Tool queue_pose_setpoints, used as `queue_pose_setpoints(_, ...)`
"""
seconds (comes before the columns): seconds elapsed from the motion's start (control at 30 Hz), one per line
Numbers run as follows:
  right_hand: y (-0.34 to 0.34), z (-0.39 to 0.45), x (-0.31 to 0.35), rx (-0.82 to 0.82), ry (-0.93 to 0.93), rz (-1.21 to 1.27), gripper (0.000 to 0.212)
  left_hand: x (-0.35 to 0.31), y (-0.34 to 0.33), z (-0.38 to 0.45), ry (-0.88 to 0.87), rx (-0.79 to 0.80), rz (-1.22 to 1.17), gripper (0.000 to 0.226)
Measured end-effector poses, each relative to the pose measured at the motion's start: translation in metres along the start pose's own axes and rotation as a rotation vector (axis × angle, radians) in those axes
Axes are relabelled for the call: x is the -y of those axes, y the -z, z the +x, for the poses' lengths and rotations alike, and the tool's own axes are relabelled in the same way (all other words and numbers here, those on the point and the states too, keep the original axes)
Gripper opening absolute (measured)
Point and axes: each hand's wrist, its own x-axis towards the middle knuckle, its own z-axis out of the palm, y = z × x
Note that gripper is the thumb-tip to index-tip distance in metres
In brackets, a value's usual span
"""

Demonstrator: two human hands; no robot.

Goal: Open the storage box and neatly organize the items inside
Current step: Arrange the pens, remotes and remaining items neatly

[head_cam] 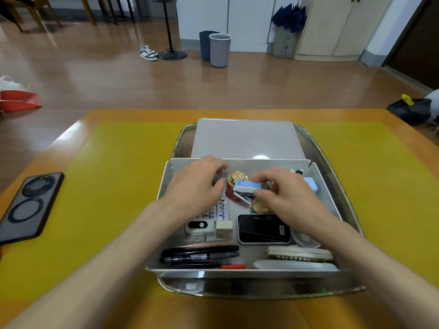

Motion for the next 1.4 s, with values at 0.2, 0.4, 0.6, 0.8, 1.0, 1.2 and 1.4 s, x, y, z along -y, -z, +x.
queue_pose_setpoints(0.2, -0.005, -0.008, 0.002, -0.027, 0.070, -0.071, 0.014, -0.005, -0.002, 0.001, 0.031, -0.014, 0.005, 0.020)
queue_pose_setpoints(0.4, -0.014, -0.012, 0.012, 0.067, 0.191, -0.388, 0.025, -0.010, 0.018, -0.012, 0.016, 0.011, 0.058, 0.016)
queue_pose_setpoints(0.6, -0.016, -0.007, 0.016, 0.076, 0.181, -0.388, 0.025, -0.012, 0.021, -0.036, -0.002, 0.183, 0.113, 0.020)
queue_pose_setpoints(0.8, -0.006, -0.005, 0.014, 0.110, 0.170, -0.259, 0.030, -0.014, 0.017, -0.051, -0.060, 0.307, 0.183, 0.038)
queue_pose_setpoints(1.0, 0.017, -0.008, 0.010, 0.073, 0.129, -0.216, 0.009, -0.015, 0.012, -0.052, -0.108, 0.324, 0.239, 0.034)
queue_pose_setpoints(1.2, 0.038, -0.035, 0.007, 0.336, 0.170, -0.528, 0.036, -0.015, 0.005, -0.051, -0.141, 0.297, 0.264, 0.026)
queue_pose_setpoints(1.4, 0.027, -0.038, 0.008, 0.372, 0.206, -0.580, 0.026, -0.013, -0.001, -0.051, -0.149, 0.295, 0.285, 0.023)
